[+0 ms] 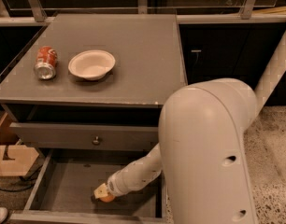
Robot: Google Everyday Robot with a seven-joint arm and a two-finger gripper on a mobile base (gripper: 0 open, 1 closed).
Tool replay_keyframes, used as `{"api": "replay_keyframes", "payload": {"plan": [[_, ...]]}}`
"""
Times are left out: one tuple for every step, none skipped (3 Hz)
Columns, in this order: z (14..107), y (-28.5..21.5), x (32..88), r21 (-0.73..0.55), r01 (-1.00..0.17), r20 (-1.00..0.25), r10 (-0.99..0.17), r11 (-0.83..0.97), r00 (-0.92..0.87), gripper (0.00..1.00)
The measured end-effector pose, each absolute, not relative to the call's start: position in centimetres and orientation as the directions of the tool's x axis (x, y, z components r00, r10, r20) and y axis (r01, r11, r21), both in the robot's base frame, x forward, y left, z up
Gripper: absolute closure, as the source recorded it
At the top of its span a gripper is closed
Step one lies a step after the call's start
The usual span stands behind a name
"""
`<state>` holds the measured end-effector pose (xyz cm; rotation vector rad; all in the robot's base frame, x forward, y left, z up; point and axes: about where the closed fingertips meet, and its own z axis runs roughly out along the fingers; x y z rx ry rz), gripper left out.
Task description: Place orange into middle drawer
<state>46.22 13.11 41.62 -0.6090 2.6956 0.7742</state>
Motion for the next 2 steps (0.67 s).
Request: {"api": "replay_keyframes", "payload": {"plan": [[39.8,13.6,47.0,0.440,-0.445,-0.358,-0.302,0.780,-0.883,1.00],[38.2,14.1,47.3,0.455,-0.429,-0.349,-0.287,0.780,-0.892,1.00]]}}
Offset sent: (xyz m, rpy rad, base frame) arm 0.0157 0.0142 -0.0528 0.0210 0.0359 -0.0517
